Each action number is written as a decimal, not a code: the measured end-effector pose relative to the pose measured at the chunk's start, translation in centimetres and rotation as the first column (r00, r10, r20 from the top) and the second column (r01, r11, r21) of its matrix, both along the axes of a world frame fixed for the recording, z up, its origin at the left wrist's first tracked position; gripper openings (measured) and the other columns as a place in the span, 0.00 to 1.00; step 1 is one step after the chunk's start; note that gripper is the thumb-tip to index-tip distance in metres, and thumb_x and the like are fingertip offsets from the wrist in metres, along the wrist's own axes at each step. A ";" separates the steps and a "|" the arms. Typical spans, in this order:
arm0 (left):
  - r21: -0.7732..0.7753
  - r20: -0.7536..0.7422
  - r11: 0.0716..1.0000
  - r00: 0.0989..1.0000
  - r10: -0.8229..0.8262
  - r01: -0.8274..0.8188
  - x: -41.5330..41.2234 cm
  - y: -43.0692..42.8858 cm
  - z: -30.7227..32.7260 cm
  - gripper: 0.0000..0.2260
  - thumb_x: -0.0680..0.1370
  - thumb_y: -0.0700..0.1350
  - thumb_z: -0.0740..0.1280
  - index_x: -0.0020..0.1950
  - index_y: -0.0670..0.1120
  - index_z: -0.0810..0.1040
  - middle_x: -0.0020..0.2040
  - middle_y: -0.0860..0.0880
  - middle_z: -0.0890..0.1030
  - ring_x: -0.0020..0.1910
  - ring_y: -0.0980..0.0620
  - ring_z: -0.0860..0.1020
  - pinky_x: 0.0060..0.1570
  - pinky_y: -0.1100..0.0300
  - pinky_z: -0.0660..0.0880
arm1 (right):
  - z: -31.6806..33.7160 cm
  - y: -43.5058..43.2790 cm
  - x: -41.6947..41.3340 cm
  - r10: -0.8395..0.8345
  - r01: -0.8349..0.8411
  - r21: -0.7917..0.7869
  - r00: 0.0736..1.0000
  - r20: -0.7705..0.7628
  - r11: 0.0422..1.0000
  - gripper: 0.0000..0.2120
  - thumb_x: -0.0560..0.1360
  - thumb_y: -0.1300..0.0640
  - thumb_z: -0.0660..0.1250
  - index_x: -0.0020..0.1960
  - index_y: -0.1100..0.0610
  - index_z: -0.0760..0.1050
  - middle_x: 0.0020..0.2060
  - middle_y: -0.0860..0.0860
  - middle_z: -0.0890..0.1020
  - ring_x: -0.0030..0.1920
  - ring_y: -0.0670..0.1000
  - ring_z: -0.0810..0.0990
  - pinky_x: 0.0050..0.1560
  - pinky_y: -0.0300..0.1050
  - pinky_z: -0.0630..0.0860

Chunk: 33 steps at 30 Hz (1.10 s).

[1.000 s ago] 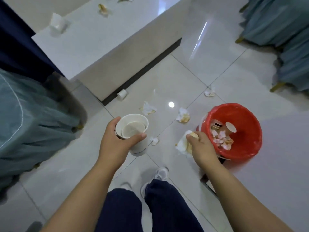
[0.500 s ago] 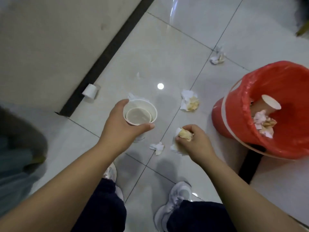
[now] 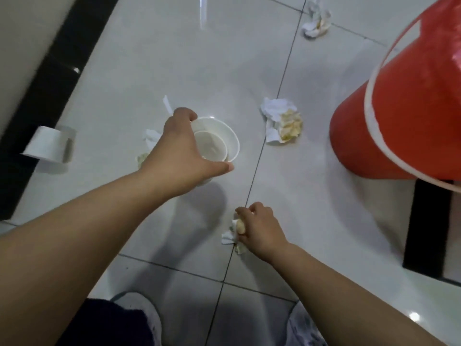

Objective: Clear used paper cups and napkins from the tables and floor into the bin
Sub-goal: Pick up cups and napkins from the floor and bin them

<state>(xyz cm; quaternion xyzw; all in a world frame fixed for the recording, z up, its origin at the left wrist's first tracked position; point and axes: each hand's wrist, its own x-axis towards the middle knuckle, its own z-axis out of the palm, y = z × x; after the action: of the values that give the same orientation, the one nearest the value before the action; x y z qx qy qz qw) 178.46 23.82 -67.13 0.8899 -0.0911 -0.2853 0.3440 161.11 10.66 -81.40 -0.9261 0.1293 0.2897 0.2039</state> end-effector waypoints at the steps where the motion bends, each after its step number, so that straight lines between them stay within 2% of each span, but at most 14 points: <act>1: -0.004 0.006 1.000 1.000 -0.013 0.013 0.3 -0.2 -0.5 0.43 0.63 0.54 0.78 0.70 0.49 0.58 0.67 0.49 0.65 0.54 0.53 0.67 0.51 0.61 0.64 | -0.9 0.3 -0.4 0.014 -0.015 -0.041 1.000 -0.015 0.999 0.26 0.72 0.47 0.67 0.68 0.47 0.65 0.64 0.55 0.66 0.60 0.60 0.66 0.56 0.50 0.68; 3: -0.019 0.019 1.000 1.000 -0.006 0.007 0.6 -0.1 -0.9 0.43 0.64 0.54 0.78 0.71 0.50 0.57 0.68 0.49 0.63 0.55 0.55 0.65 0.53 0.61 0.63 | -2.0 1.2 -1.3 0.026 -0.030 -0.103 0.999 -0.033 0.994 0.28 0.68 0.47 0.71 0.66 0.47 0.67 0.66 0.57 0.65 0.59 0.63 0.67 0.56 0.53 0.68; 6: -0.009 0.004 1.000 1.000 0.002 -0.002 0.7 0.5 -1.2 0.44 0.65 0.54 0.77 0.73 0.50 0.56 0.70 0.51 0.60 0.56 0.57 0.63 0.54 0.62 0.62 | -2.9 2.3 -2.3 0.026 -0.027 -0.143 1.000 -0.007 0.989 0.26 0.55 0.51 0.79 0.51 0.51 0.76 0.56 0.59 0.75 0.45 0.63 0.77 0.37 0.52 0.75; 7: -0.001 -0.001 1.000 1.000 -0.001 0.001 0.8 0.7 -1.2 0.44 0.65 0.54 0.77 0.73 0.50 0.56 0.71 0.51 0.59 0.56 0.57 0.63 0.54 0.62 0.62 | -2.9 2.5 -2.5 0.025 -0.023 -0.136 1.000 0.014 0.990 0.23 0.56 0.54 0.79 0.49 0.53 0.76 0.55 0.58 0.75 0.43 0.63 0.77 0.34 0.51 0.74; 10: -0.006 -0.002 1.000 1.000 0.011 -0.011 1.5 0.9 -1.3 0.44 0.65 0.55 0.77 0.74 0.50 0.56 0.71 0.51 0.59 0.55 0.58 0.63 0.53 0.63 0.62 | -3.0 2.3 -1.8 -0.061 0.064 -0.044 0.996 0.058 0.997 0.17 0.72 0.58 0.68 0.60 0.56 0.72 0.62 0.57 0.69 0.55 0.62 0.70 0.46 0.51 0.73; 11: -0.015 0.005 1.000 1.000 0.017 -0.017 1.7 0.8 -1.3 0.44 0.65 0.55 0.77 0.74 0.50 0.56 0.71 0.50 0.59 0.55 0.58 0.63 0.53 0.63 0.62 | -3.0 1.7 -1.4 -0.112 0.115 -0.029 0.990 0.086 0.993 0.17 0.73 0.58 0.66 0.62 0.57 0.72 0.62 0.57 0.69 0.56 0.62 0.70 0.49 0.50 0.73; 15: -0.051 0.055 0.998 0.997 0.045 -0.042 2.4 0.8 -1.2 0.44 0.64 0.55 0.77 0.73 0.51 0.58 0.70 0.50 0.61 0.54 0.56 0.65 0.53 0.61 0.63 | -2.2 -1.1 2.1 -0.300 0.299 0.035 0.935 0.187 0.954 0.16 0.70 0.59 0.69 0.57 0.59 0.77 0.55 0.60 0.73 0.51 0.62 0.75 0.49 0.51 0.75; 20: -0.079 0.099 0.991 0.988 0.119 -0.111 3.1 0.8 -1.1 0.43 0.64 0.54 0.77 0.73 0.51 0.58 0.71 0.50 0.61 0.54 0.56 0.65 0.53 0.62 0.63 | -1.0 -5.4 7.8 -0.418 0.430 0.025 0.861 0.290 0.903 0.17 0.70 0.59 0.70 0.57 0.57 0.75 0.56 0.58 0.72 0.50 0.61 0.76 0.48 0.47 0.72; 23: -0.077 0.097 0.991 0.988 0.120 -0.113 3.4 0.4 -1.3 0.44 0.64 0.55 0.77 0.73 0.51 0.57 0.71 0.50 0.60 0.55 0.56 0.64 0.54 0.60 0.63 | -0.4 -7.8 11.2 -0.484 0.493 0.069 0.801 0.353 0.867 0.24 0.71 0.56 0.71 0.65 0.55 0.69 0.61 0.57 0.69 0.56 0.58 0.74 0.53 0.45 0.71; 26: -0.073 0.098 0.989 0.986 0.133 -0.126 4.0 0.1 -1.6 0.45 0.63 0.56 0.77 0.74 0.51 0.57 0.71 0.50 0.60 0.55 0.55 0.65 0.54 0.60 0.64 | -0.6 -10.2 14.2 -0.511 0.518 0.091 0.773 0.377 0.851 0.36 0.71 0.55 0.72 0.74 0.53 0.59 0.68 0.57 0.63 0.63 0.57 0.71 0.61 0.45 0.69; 29: -0.059 0.107 0.985 0.980 0.169 -0.164 4.6 0.1 -1.8 0.45 0.63 0.56 0.77 0.74 0.52 0.56 0.71 0.50 0.60 0.55 0.56 0.65 0.53 0.60 0.64 | -1.9 -12.2 16.7 -0.503 0.521 0.016 0.816 0.284 0.854 0.43 0.70 0.53 0.72 0.76 0.48 0.50 0.70 0.56 0.58 0.65 0.59 0.68 0.62 0.48 0.68; 31: -0.047 0.113 0.982 0.976 0.187 -0.183 4.7 0.3 -2.0 0.46 0.62 0.56 0.77 0.73 0.53 0.57 0.71 0.52 0.61 0.55 0.57 0.64 0.53 0.61 0.63 | -2.7 -12.7 18.0 -0.455 0.483 -0.162 0.872 0.178 0.861 0.43 0.70 0.44 0.69 0.76 0.45 0.48 0.73 0.55 0.51 0.68 0.63 0.61 0.66 0.54 0.64; 33: -0.034 0.121 0.980 0.973 0.198 -0.196 4.6 0.6 -2.1 0.45 0.61 0.56 0.78 0.73 0.54 0.58 0.70 0.53 0.62 0.54 0.58 0.65 0.52 0.61 0.63 | -3.4 -12.9 18.7 -0.391 0.401 -0.305 0.915 0.097 0.864 0.41 0.70 0.38 0.65 0.76 0.43 0.47 0.76 0.53 0.43 0.72 0.67 0.51 0.69 0.60 0.55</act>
<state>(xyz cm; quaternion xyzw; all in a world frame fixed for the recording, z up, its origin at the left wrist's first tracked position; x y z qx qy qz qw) 183.08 24.47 -69.21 0.9066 -0.0267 -0.1931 0.3742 179.80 -2.27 -84.80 -0.9049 0.3584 0.2020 0.1087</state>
